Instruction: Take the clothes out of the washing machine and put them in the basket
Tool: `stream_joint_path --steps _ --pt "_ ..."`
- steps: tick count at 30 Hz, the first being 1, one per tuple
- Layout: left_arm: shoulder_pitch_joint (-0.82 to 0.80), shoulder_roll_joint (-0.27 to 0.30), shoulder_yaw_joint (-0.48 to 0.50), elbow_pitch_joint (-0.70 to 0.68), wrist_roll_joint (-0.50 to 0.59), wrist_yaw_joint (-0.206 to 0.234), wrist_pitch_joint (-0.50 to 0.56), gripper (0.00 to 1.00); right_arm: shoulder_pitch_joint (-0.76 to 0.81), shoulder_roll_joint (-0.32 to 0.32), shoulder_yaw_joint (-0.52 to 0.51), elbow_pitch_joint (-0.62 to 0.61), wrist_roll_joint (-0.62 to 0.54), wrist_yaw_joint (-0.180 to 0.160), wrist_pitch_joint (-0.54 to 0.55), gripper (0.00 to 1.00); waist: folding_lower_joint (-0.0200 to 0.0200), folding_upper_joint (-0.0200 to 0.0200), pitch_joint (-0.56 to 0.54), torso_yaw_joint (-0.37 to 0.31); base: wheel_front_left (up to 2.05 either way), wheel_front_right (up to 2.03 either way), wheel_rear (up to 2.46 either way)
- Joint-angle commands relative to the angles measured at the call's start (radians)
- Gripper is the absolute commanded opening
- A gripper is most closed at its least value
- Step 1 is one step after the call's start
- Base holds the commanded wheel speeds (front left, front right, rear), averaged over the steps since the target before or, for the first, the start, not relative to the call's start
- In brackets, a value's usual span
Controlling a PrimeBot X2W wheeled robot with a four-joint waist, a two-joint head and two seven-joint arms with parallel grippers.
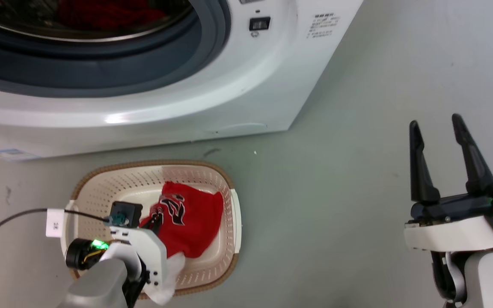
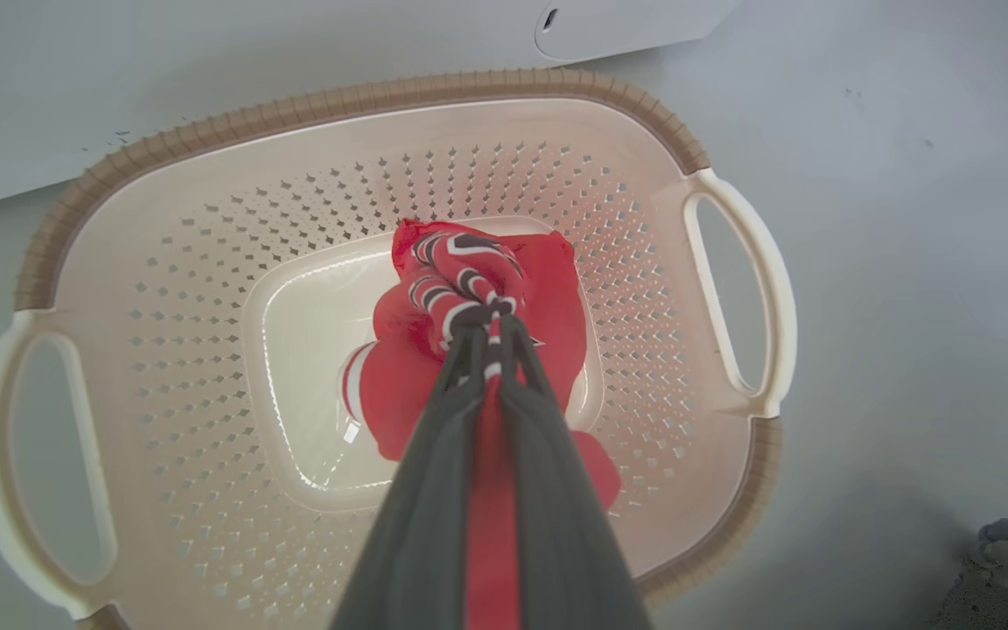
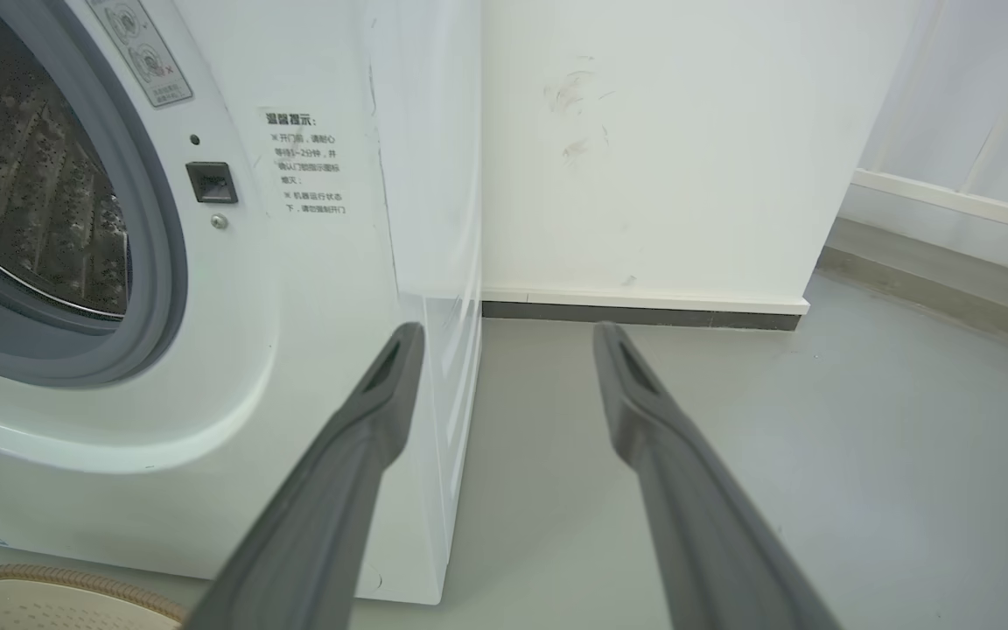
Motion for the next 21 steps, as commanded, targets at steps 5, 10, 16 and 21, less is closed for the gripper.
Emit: stream_joint_path --steps 5,10,16,21 --pt "-0.089 -0.021 0.013 0.110 -0.008 -0.009 0.007 0.00 -0.061 0.001 -0.016 -0.019 0.015 -0.001 -0.002 1.00 -0.0002 0.0000 0.160 -0.026 0.00 0.00 0.00" --pt "-0.136 -0.035 0.009 0.150 -0.006 -0.011 0.027 0.00 -0.093 0.001 -0.028 -0.029 0.024 -0.001 -0.002 1.00 -0.0002 0.0000 0.227 -0.024 0.00 0.00 0.00" --pt "-0.156 -0.039 0.008 0.171 -0.013 0.000 0.071 0.00 -0.108 0.001 -0.033 -0.030 0.025 -0.001 -0.002 1.00 -0.0002 0.0000 0.262 -0.018 0.00 0.00 0.00" --pt "-0.158 -0.042 0.007 0.178 -0.015 0.018 0.069 1.00 -0.112 0.001 -0.029 -0.018 0.029 -0.001 -0.002 1.00 -0.0002 0.0000 0.256 -0.018 0.00 0.00 0.00"
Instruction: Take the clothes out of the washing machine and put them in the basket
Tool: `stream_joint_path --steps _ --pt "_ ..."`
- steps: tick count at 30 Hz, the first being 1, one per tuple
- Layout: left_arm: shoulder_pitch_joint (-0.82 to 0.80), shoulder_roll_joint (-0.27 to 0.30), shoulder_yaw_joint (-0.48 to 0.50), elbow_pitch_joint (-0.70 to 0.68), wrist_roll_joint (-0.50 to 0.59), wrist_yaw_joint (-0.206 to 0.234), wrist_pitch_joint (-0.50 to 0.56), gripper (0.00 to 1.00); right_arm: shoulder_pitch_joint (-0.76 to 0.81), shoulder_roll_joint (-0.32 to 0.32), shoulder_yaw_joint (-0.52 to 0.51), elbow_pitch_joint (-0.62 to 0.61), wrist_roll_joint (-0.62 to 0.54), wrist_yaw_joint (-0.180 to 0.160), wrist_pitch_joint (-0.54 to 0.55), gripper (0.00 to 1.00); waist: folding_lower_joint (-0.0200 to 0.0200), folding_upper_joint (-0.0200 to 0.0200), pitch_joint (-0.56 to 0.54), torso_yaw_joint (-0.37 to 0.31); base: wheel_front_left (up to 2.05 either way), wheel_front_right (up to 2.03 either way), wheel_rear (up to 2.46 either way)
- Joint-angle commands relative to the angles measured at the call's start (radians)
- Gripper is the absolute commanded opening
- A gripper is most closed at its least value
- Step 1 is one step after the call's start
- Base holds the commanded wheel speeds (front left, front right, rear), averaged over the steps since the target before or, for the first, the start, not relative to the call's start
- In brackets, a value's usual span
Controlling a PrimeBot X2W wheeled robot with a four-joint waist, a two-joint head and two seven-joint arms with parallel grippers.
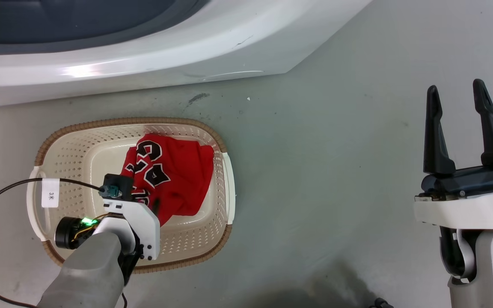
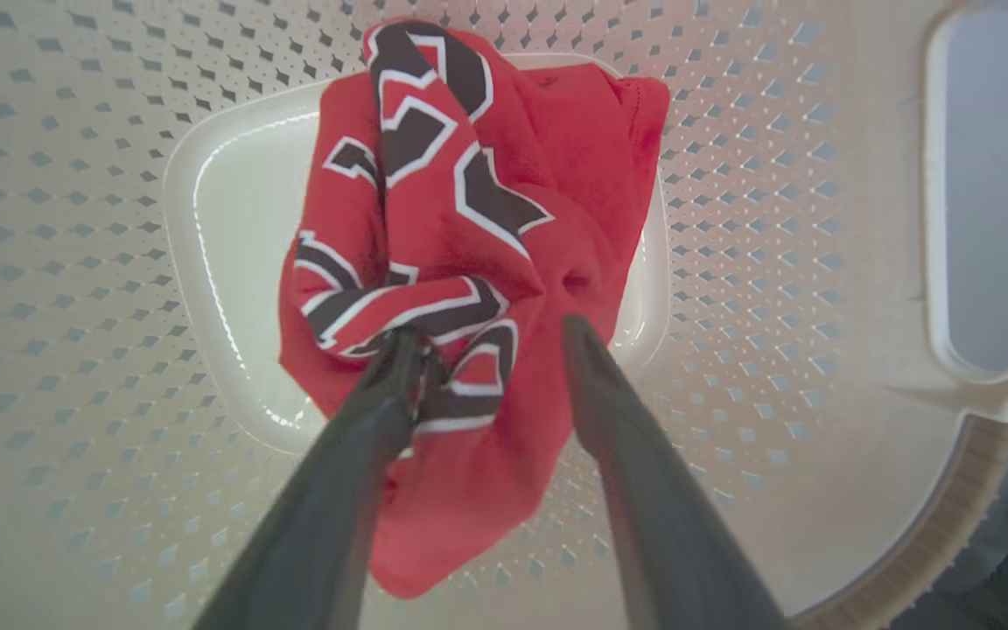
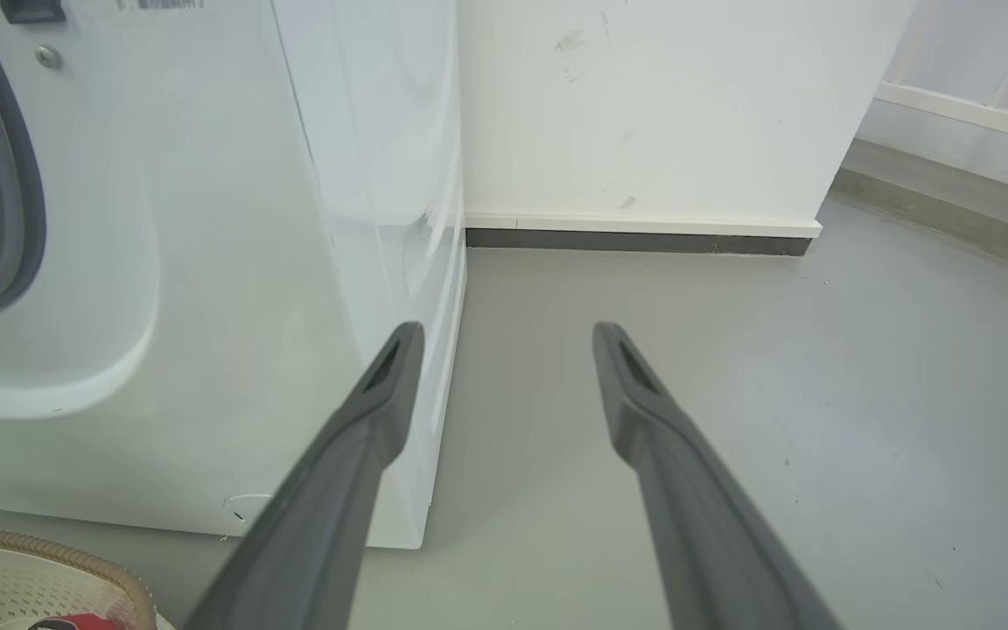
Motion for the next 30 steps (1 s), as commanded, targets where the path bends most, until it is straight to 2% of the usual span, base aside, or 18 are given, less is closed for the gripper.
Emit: stream_joint_path --steps 1,14,17,24,30 --pt "-0.005 0.000 -0.002 0.002 -0.002 0.003 -0.006 1.00 -0.010 0.001 0.000 0.003 0.004 -0.001 -0.002 1.00 -0.0002 0.0000 -0.010 0.001 0.00 0.00 0.00" --pt "0.088 -0.021 0.009 -0.015 0.012 0.002 -0.080 1.00 0.054 0.001 0.026 0.044 -0.009 -0.001 -0.002 1.00 -0.0002 0.0000 -0.205 0.033 0.00 0.00 0.00" --pt "0.111 0.001 0.041 -0.092 0.050 0.028 -0.081 1.00 0.080 0.001 0.031 0.053 -0.015 -0.001 -0.002 1.00 -0.0002 0.0000 -0.260 0.048 0.00 0.00 0.00" --pt "0.239 0.036 0.188 -0.316 0.197 0.093 -0.080 1.00 0.148 0.001 0.037 0.077 -0.029 -0.001 -0.002 1.00 -0.0002 0.0000 -0.387 0.079 0.00 0.00 0.00" --pt "0.371 0.031 0.350 -0.476 0.326 0.127 -0.080 1.00 0.209 0.001 0.044 0.092 -0.030 -0.001 -0.002 1.00 -0.0002 0.0000 -0.489 0.094 0.00 0.00 0.00"
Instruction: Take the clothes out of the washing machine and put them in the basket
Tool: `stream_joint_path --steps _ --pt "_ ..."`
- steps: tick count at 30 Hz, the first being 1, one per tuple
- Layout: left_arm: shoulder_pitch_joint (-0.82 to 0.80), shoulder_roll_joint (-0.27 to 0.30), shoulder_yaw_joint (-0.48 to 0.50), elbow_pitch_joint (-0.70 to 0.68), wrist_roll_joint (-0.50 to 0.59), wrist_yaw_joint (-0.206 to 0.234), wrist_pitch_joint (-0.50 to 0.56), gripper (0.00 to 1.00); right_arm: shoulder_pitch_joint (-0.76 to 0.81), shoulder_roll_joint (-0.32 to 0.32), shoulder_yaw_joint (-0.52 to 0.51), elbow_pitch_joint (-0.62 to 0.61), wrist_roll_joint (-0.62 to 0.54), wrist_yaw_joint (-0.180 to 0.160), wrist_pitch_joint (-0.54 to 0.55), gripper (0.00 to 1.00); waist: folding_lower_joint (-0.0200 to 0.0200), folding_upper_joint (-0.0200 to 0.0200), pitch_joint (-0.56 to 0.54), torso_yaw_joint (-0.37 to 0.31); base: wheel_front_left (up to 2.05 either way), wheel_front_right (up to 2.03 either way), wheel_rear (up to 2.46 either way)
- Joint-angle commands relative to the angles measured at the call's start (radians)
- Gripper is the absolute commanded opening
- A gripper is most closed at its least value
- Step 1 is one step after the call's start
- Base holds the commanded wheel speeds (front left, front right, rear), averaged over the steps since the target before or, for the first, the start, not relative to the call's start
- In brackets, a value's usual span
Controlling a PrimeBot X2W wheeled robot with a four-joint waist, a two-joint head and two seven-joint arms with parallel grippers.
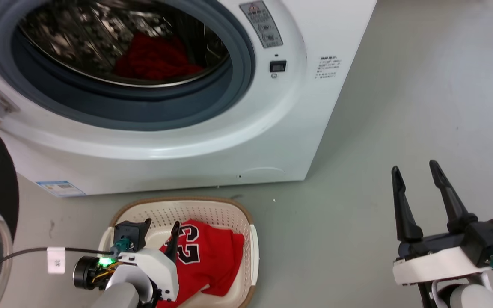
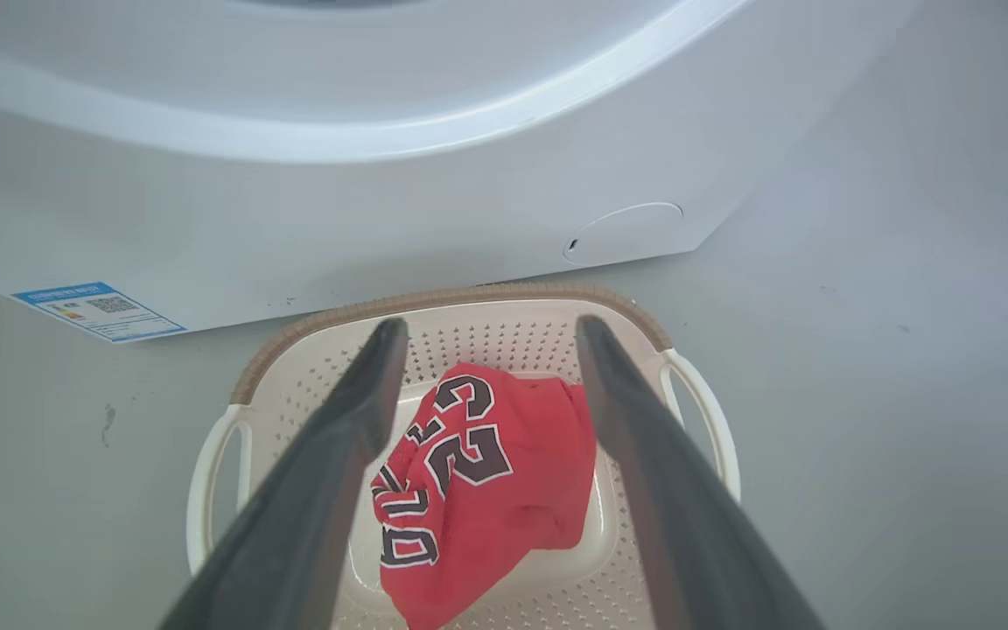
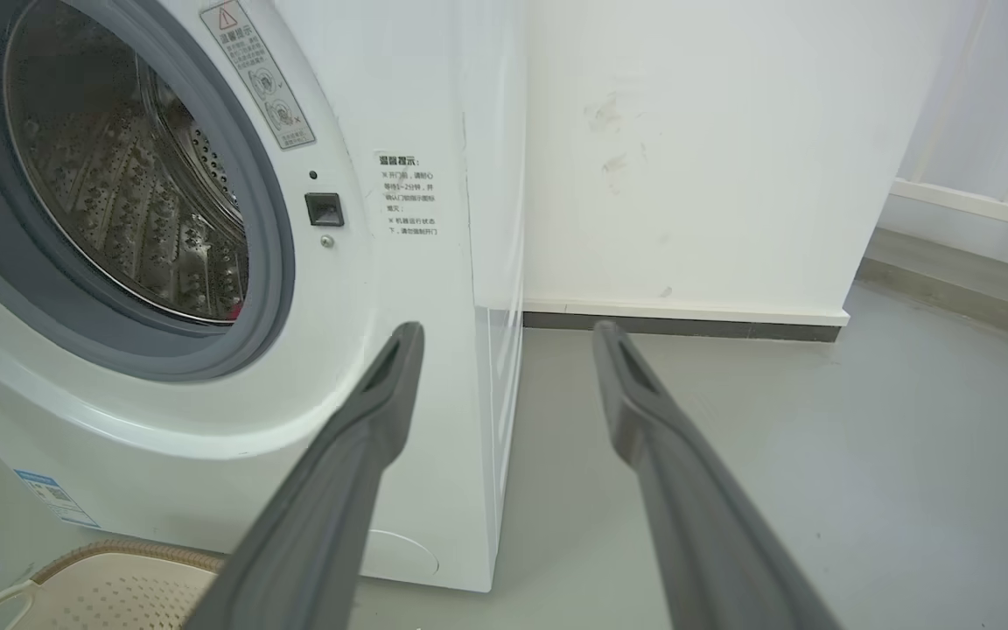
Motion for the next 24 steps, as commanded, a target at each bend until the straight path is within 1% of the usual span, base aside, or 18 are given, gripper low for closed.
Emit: stream_joint_path --steps 1,8,14,19,24 --pt "0.034 -0.003 0.031 -0.030 0.025 0.010 -0.002 1.00 0.020 0.001 0.001 0.002 -0.006 -0.001 -0.002 1.00 0.0002 0.0000 -0.059 0.017 0.00 0.00 0.00" --pt "0.176 -0.037 0.237 -0.234 0.184 0.036 -0.002 1.00 0.067 0.001 0.002 0.009 -0.008 -0.001 -0.002 1.00 0.0002 0.0000 -0.130 0.028 0.00 0.00 0.00" --pt "0.296 -0.085 0.393 -0.436 0.320 0.057 -0.002 1.00 0.096 0.001 -0.001 0.012 -0.009 -0.001 -0.002 1.00 0.0002 0.0000 -0.173 0.034 0.00 0.00 0.00" --pt "0.359 -0.124 0.488 -0.570 0.405 0.045 -0.002 1.00 0.110 0.001 0.001 0.012 -0.008 -0.001 -0.002 1.00 0.0002 0.0000 -0.190 0.037 0.00 0.00 0.00" --pt "0.347 -0.147 0.548 -0.639 0.460 0.019 -0.002 1.00 0.102 0.001 0.009 0.007 -0.005 -0.001 -0.002 1.00 0.0002 0.0000 -0.187 0.031 0.00 0.00 0.00"
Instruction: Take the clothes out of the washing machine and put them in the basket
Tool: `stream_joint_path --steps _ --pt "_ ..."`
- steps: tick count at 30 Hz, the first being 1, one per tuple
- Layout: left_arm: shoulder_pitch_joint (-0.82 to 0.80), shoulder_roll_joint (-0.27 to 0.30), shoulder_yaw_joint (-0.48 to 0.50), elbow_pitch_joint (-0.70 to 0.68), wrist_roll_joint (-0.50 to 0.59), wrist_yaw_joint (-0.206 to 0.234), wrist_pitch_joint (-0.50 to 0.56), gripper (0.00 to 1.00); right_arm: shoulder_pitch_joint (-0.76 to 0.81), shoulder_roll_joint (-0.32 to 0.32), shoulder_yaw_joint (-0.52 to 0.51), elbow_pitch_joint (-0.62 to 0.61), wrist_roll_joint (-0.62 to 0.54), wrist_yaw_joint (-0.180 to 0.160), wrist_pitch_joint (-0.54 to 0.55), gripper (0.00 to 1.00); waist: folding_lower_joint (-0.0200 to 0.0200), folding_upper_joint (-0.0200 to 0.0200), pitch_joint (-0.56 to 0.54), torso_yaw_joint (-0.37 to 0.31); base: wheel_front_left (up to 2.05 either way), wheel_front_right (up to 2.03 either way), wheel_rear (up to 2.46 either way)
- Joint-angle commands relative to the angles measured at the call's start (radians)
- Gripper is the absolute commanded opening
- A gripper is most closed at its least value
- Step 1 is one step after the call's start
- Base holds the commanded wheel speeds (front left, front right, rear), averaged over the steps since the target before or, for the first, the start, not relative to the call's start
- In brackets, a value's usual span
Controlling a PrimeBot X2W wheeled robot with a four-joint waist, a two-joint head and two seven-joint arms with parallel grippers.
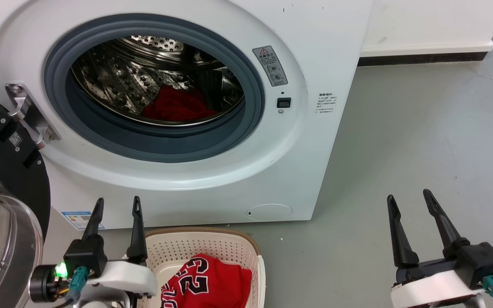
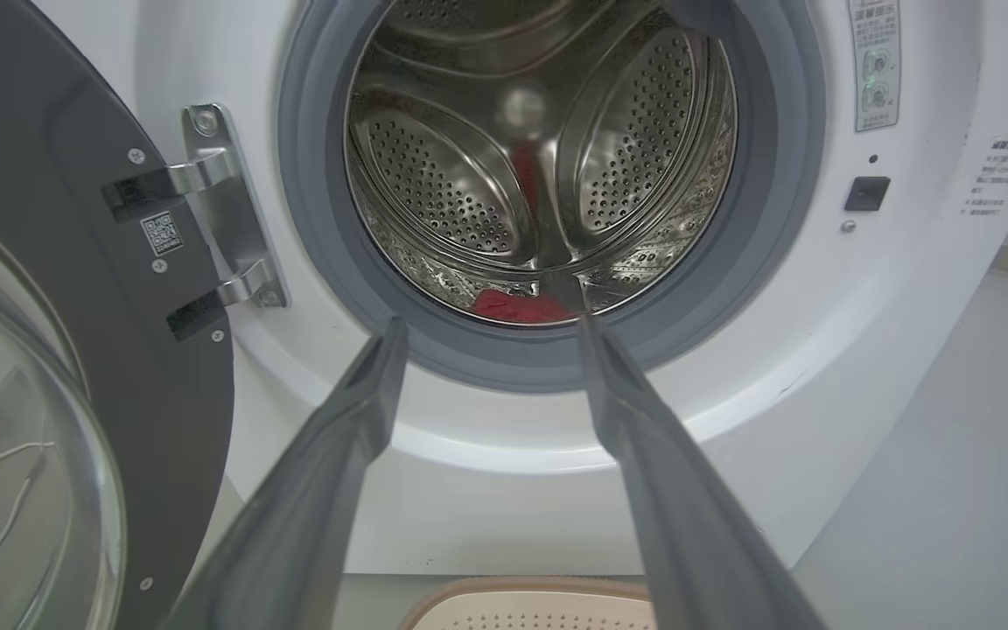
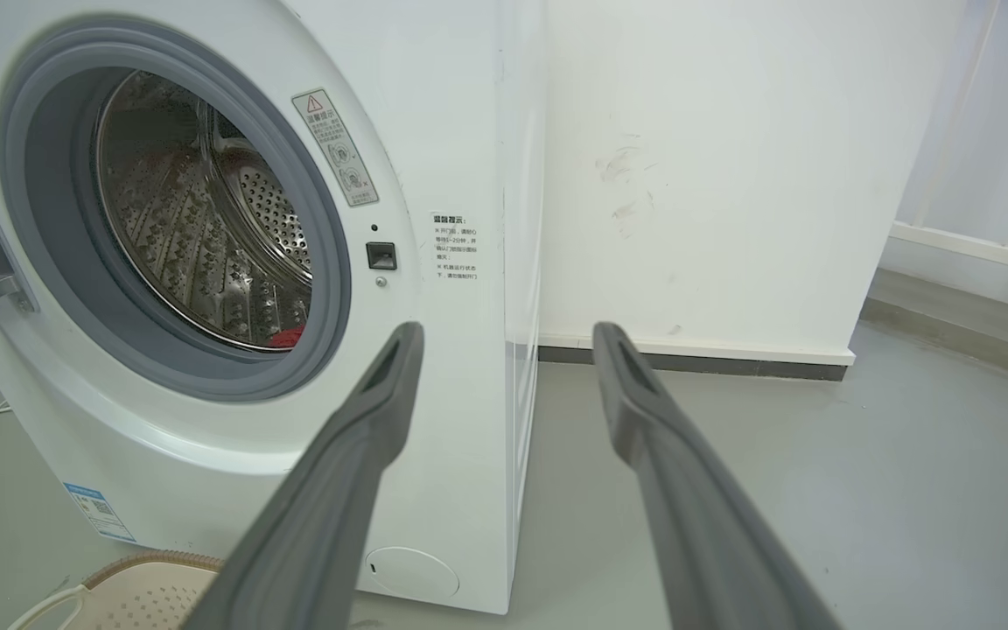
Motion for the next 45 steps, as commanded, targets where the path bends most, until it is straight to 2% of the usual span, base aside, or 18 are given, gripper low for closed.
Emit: stream_joint_path --steps 1,6,12,18,24,30,38,45 --pt "-0.025 -0.006 0.015 -0.008 0.012 -0.011 -0.002 1.00 -0.005 0.001 0.003 -0.004 0.001 -0.001 -0.002 1.00 0.0002 0.0000 0.008 -0.006 0.00 0.00 0.00" --pt "-0.126 0.000 0.051 0.041 0.028 -0.054 -0.002 1.00 -0.036 0.001 0.008 -0.015 0.007 -0.001 -0.002 1.00 0.0002 0.0000 0.055 -0.023 0.00 0.00 0.00" --pt "-0.335 0.035 0.083 0.162 0.037 -0.104 -0.002 1.00 -0.098 0.001 0.010 -0.031 0.016 -0.001 -0.002 1.00 0.0002 0.0000 0.160 -0.069 0.00 0.00 0.00" --pt "-0.574 0.079 0.089 0.332 0.038 -0.137 -0.002 1.00 -0.156 0.001 0.000 -0.050 0.038 -0.001 -0.002 1.00 0.0002 0.0000 0.280 -0.112 0.00 0.00 0.00" --pt "-0.825 0.149 0.076 0.529 0.047 -0.157 0.010 1.00 -0.216 0.001 0.006 -0.065 0.071 -0.001 -0.002 1.00 0.0002 0.0000 0.403 -0.161 0.00 0.00 0.00" --pt "-1.058 0.243 0.047 0.653 0.063 -0.179 0.095 1.00 -0.278 0.002 -0.001 -0.091 0.116 -0.001 -0.002 1.00 0.0002 0.0000 0.528 -0.210 0.00 0.00 0.00" --pt "-1.295 0.300 0.025 0.788 0.039 -0.193 0.247 1.00 -0.324 0.002 -0.011 -0.111 0.148 -0.001 -0.002 1.00 0.0002 0.0000 0.639 -0.235 0.00 0.00 0.00" --pt "-1.471 0.323 -0.017 0.895 0.018 -0.197 0.407 1.00 -0.352 0.001 -0.009 -0.132 0.177 -0.001 -0.002 1.00 0.0002 0.0000 0.722 -0.250 0.00 0.00 0.00"
